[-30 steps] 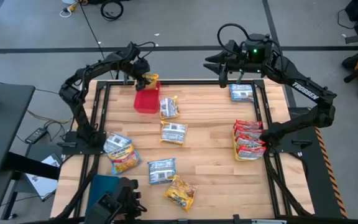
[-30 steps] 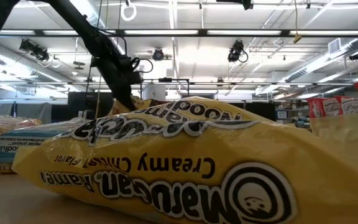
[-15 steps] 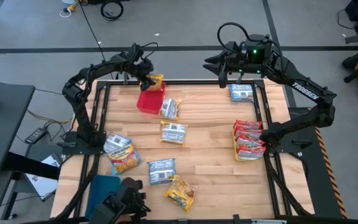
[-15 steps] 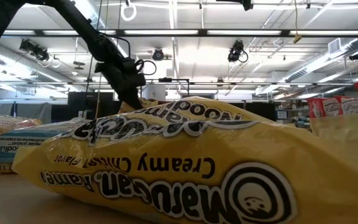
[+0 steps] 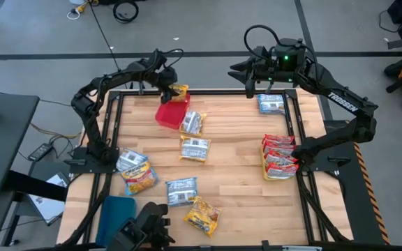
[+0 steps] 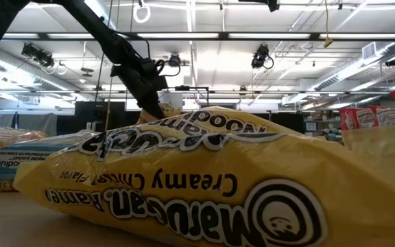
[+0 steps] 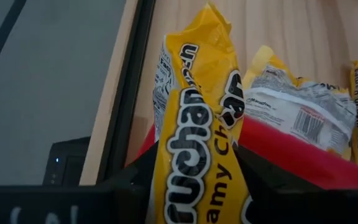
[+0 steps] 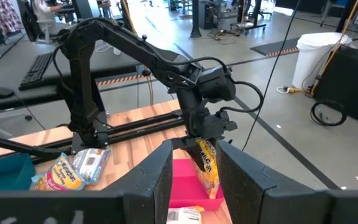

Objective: Sort Maruchan noodles
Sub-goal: Put the yellow noodle pack into the pink bin

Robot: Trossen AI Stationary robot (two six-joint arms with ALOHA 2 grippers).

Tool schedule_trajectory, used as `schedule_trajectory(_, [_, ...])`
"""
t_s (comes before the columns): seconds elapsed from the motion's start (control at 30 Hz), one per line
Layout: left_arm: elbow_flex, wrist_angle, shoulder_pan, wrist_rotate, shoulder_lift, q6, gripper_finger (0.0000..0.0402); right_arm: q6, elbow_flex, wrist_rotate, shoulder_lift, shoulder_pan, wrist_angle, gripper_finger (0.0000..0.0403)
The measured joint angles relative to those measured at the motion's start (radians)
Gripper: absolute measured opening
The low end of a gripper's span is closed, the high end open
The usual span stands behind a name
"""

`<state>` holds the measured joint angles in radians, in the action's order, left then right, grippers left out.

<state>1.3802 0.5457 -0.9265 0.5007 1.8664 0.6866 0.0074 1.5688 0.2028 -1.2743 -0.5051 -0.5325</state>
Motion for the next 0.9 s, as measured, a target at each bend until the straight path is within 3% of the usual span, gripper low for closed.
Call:
schedule_trajectory(0.1, [0.017, -0.001, 0.009, 0.015, 0.0, 0.006, 0.0142, 0.0, 0.0, 0.0, 0.0, 0.0, 0.0, 0.0129])
schedule_trajectory(0.27, [0.018, -0.046, 0.011, 0.134, 0.003, 0.023, 0.0142, 0.0, 0.0, 0.0, 0.0, 0.0, 0.0, 0.0129])
schedule_trajectory(0.6, [0.018, -0.098, 0.015, 0.147, 0.124, 0.032, 0.0142, -0.002, 0.0, 0.0, 0.0, 0.0, 0.0, 0.0129])
schedule_trajectory(0.8, [0.017, -0.095, 0.005, -0.002, 0.126, 0.02, 0.0142, -0.002, 0.0, 0.0, 0.0, 0.0, 0.0, 0.0129])
schedule_trajectory(0.9, [0.026, -0.103, -0.017, -0.043, 0.121, -0.071, 0.0142, 0.0, 0.0, 0.009, 0.0, -0.001, -0.002, 0.0129])
